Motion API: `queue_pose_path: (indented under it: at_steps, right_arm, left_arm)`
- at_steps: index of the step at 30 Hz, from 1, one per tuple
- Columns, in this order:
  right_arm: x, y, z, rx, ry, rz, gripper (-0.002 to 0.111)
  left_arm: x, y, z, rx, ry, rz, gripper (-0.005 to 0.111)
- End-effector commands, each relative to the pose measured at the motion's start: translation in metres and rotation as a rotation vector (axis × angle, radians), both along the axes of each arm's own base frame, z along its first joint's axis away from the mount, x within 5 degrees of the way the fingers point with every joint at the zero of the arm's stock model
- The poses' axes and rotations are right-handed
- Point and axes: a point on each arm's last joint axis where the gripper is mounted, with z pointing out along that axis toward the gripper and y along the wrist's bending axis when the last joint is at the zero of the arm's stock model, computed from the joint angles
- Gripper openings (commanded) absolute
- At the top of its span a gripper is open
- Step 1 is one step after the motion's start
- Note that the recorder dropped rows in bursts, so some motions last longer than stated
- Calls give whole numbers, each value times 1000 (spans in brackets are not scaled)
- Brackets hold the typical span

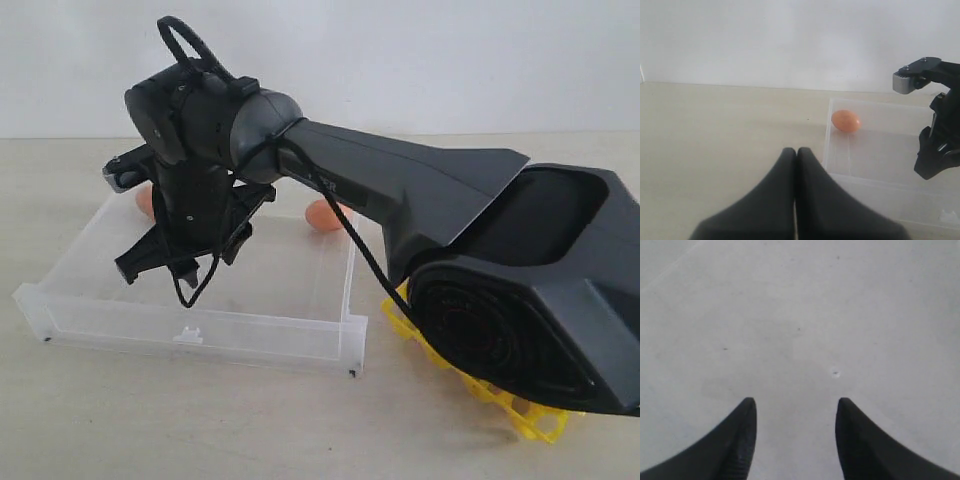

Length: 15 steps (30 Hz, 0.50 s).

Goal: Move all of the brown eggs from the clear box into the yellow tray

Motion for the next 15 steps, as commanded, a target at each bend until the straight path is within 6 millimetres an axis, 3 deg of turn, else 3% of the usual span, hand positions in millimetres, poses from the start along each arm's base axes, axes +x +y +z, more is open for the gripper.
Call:
queue_pose_path:
  at_steps: [1, 15]
  right_arm:
    - [-19, 13, 11, 56, 45, 37, 47]
    - [-57, 41, 17, 149, 151, 105, 47]
  left_arm:
    - [0, 0, -1, 4, 6, 1, -4]
    - [0, 0, -1, 4, 6, 1, -4]
